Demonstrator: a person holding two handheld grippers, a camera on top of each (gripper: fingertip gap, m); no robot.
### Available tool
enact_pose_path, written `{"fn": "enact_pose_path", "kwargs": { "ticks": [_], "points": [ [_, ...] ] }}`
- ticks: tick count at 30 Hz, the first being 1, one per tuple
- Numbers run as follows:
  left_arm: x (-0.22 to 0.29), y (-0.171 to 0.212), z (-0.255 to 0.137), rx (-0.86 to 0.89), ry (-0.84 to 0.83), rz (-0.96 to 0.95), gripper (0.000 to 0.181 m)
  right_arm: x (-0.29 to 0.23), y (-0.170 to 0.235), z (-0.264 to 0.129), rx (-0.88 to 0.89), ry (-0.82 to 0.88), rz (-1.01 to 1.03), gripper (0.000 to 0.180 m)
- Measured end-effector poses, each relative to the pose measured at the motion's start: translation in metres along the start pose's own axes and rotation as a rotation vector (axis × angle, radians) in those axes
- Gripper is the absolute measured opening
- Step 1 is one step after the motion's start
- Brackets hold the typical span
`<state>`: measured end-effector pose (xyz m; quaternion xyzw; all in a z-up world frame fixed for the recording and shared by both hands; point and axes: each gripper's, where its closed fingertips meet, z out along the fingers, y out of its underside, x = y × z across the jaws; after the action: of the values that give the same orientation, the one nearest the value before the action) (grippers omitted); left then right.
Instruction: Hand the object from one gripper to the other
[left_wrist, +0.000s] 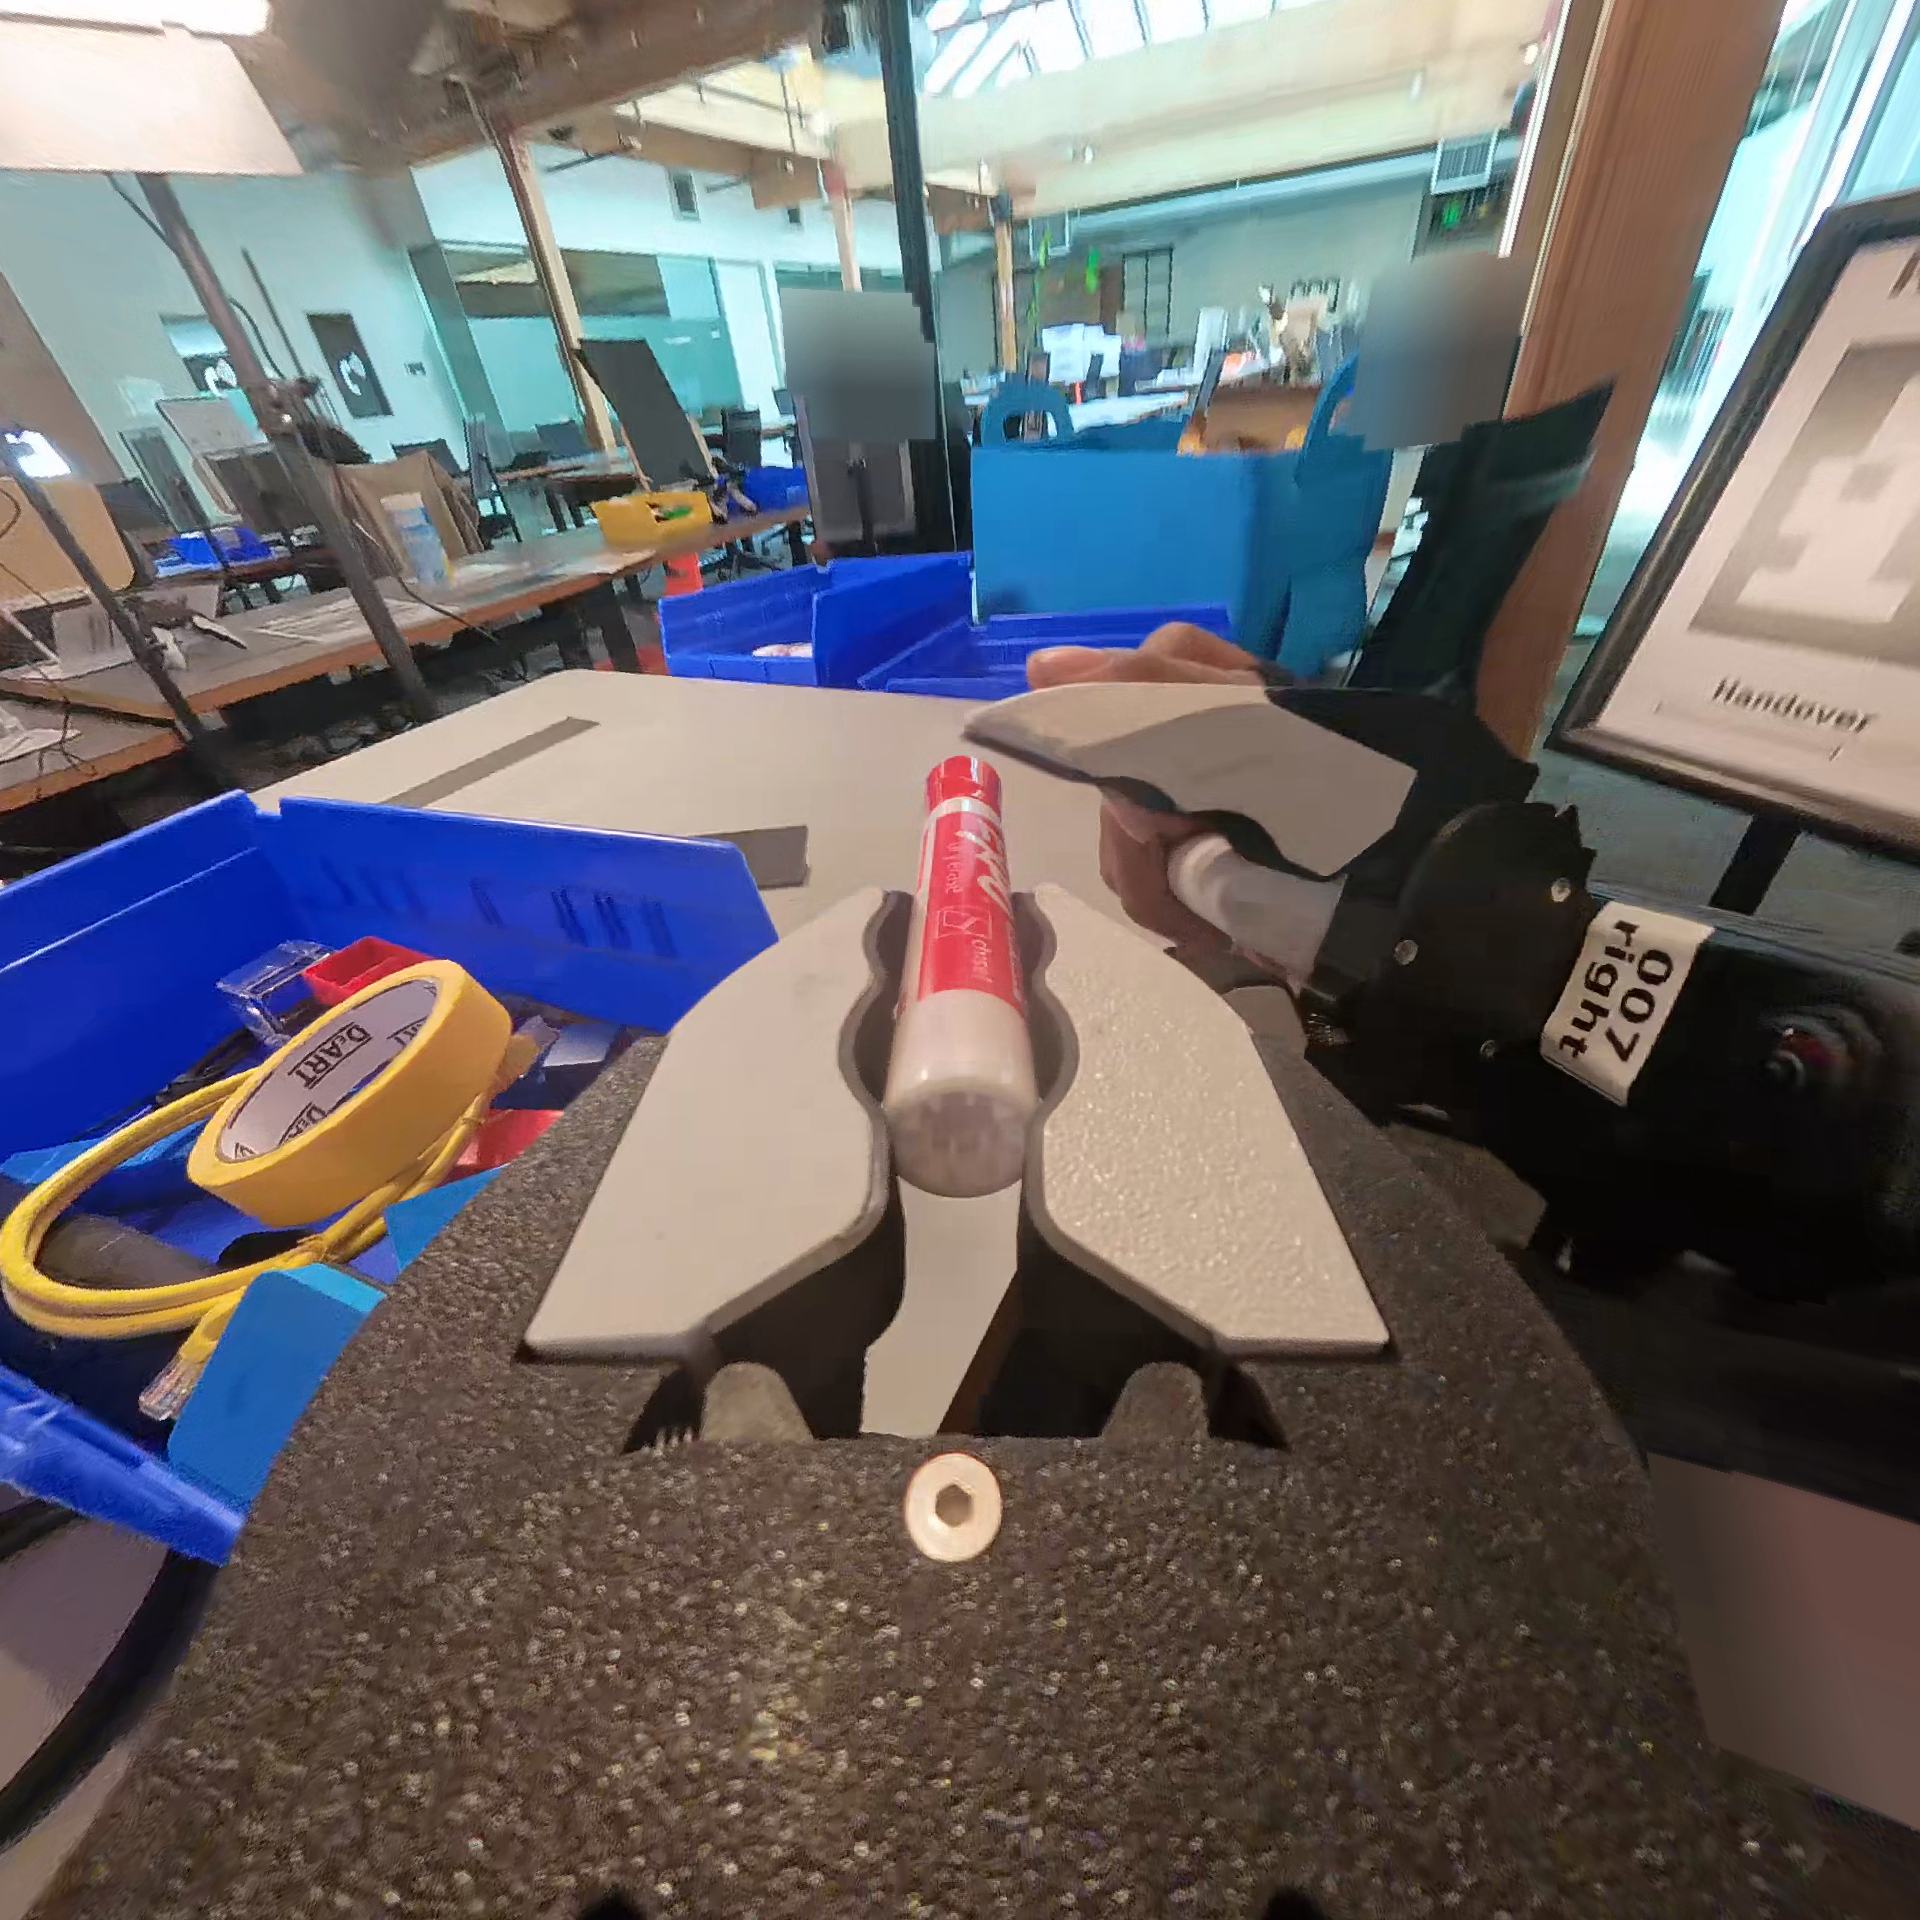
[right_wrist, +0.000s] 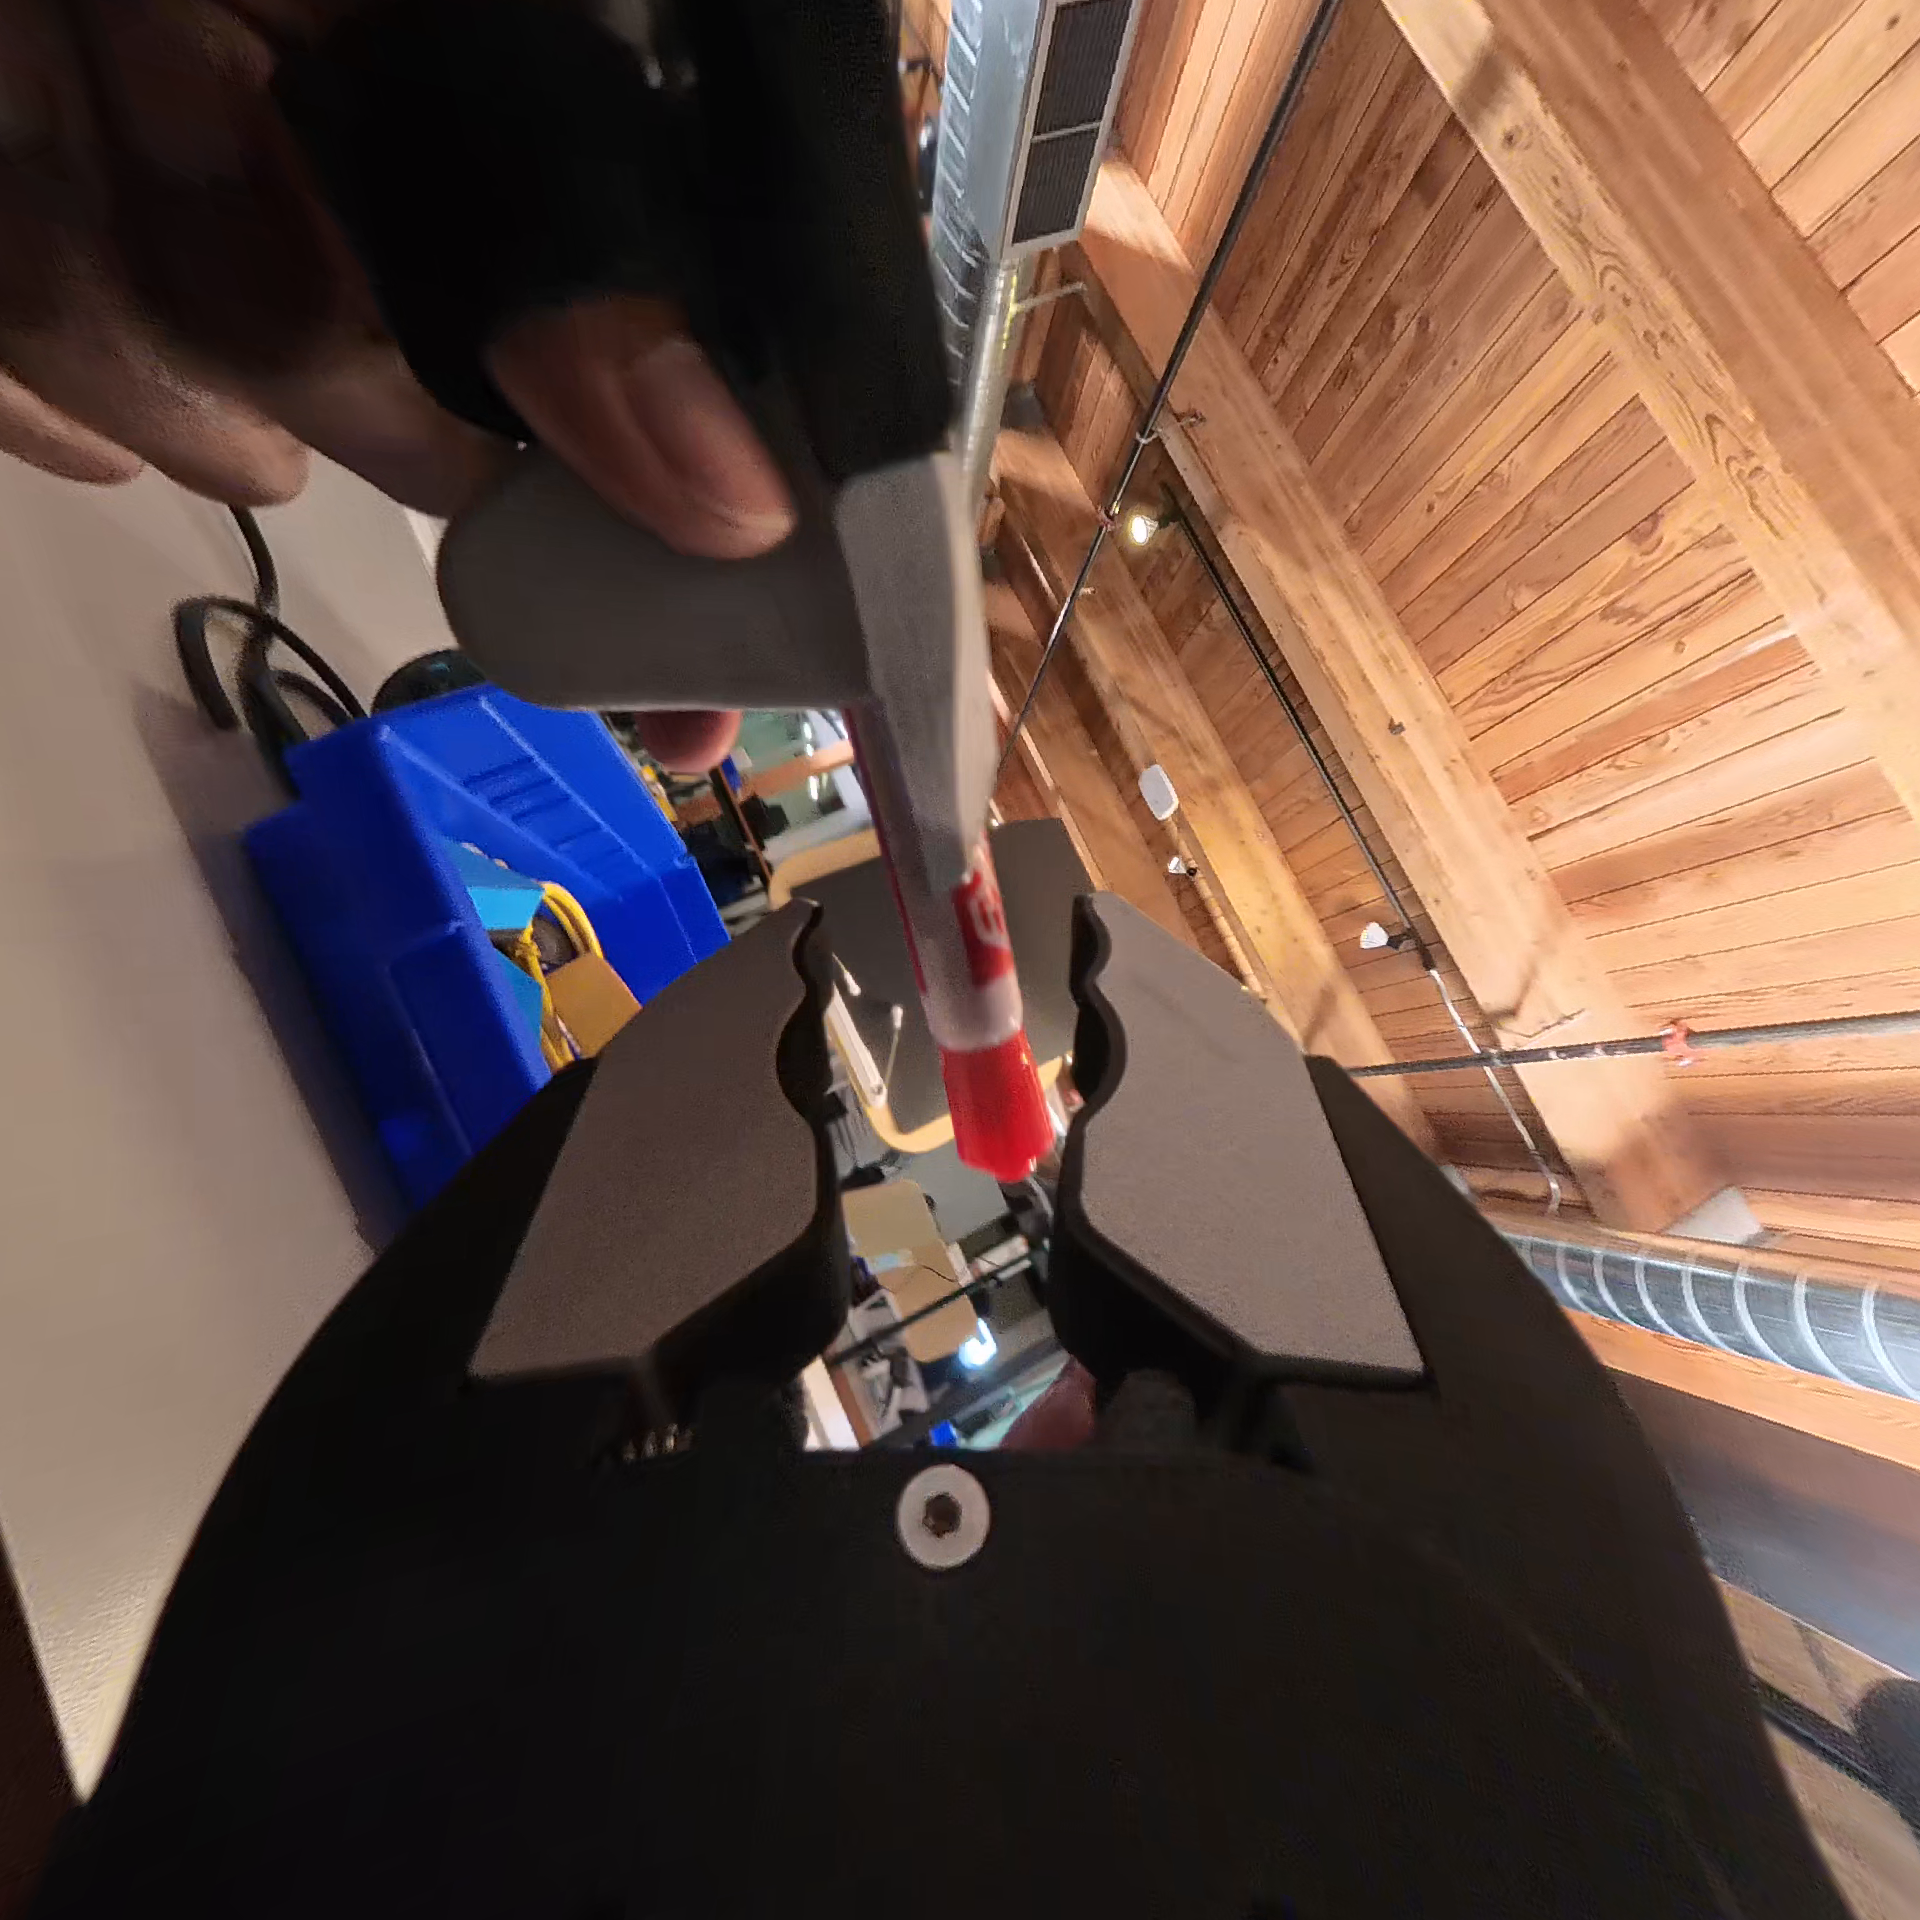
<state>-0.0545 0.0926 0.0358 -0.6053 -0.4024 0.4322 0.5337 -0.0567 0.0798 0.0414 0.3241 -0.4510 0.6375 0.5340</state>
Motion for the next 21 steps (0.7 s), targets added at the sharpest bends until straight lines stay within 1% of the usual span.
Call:
{"fn": "enact_pose_path", "kwargs": {
  "ticks": [1,3,5,6,7,9,13,15,18,21],
  "points": [
    [0.004,0.002,0.002,-0.014,0.011,0.017,0.021,-0.003,0.001,0.002,-0.019,0.004,-0.020,0.039],
    [0.010,0.006,0.006,-0.034,0.034,0.026,0.021,-0.001,0.006,0.003,-0.054,0.039,-0.028,0.021],
    [0.011,0.006,0.007,-0.029,0.039,0.033,0.023,-0.004,0.009,0.004,-0.069,0.015,0.037,0.019],
    [0.011,0.002,0.006,0.000,0.047,0.032,0.027,-0.003,0.011,0.005,-0.077,0.005,0.113,0.018],
    [0.011,-0.004,0.004,0.047,0.051,0.029,0.036,-0.003,0.013,0.005,-0.081,-0.016,0.219,0.018],
    [0.010,-0.017,-0.002,0.156,0.075,0.010,0.049,-0.001,0.014,0.006,-0.069,-0.077,0.496,0.018],
    [-0.001,-0.032,-0.015,0.342,0.125,-0.104,0.051,-0.010,0.002,0.007,0.017,-0.313,1.157,0.019],
    [-0.006,-0.031,-0.016,0.385,0.149,-0.185,0.051,-0.014,-0.007,0.006,0.073,-0.440,1.409,0.018],
    [-0.015,-0.022,-0.010,0.370,0.131,-0.258,0.051,-0.028,-0.022,0.001,0.116,-0.663,1.645,0.018],
    [-0.013,-0.008,-0.002,0.262,0.127,-0.238,0.048,-0.045,-0.030,-0.005,0.092,-0.827,1.718,0.018]
  ]
}}
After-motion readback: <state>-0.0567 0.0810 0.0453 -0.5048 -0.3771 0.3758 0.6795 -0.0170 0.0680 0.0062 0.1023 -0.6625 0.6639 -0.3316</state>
